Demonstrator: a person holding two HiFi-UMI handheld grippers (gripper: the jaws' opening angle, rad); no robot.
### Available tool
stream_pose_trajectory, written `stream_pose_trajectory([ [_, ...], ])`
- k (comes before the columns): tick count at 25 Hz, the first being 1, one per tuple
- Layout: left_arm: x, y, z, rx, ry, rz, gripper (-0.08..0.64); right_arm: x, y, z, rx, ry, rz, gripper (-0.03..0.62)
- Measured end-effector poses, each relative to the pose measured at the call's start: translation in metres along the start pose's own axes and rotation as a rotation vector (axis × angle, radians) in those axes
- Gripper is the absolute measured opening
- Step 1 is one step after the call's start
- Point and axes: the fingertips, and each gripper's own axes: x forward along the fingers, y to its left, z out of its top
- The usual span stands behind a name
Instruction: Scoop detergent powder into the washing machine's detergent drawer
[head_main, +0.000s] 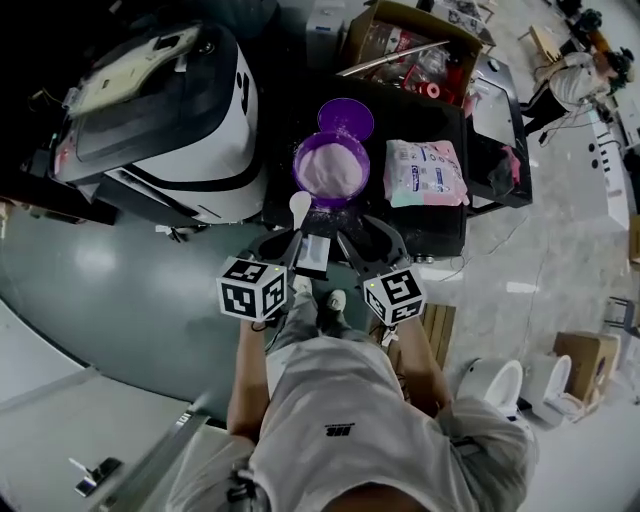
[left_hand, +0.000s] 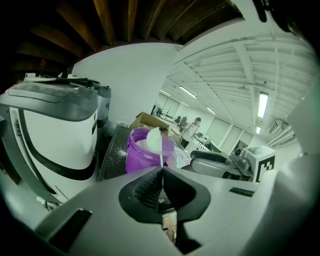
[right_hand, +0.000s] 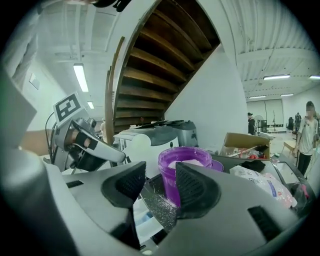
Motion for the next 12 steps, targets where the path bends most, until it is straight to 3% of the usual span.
stream_pose_trajectory([
  [6, -0.018, 0.005, -0.016, -0.021, -0.011, 0.032, 0.015, -0.002, 0.018, -0.009, 0.0, 0.015, 0.035, 0.186],
  [12, -0.026, 0.017, -0.032, -0.001, 0.0, 0.006, 0.015, 0.006, 0.036, -0.021, 0.007, 0.039, 0.018, 0.186],
])
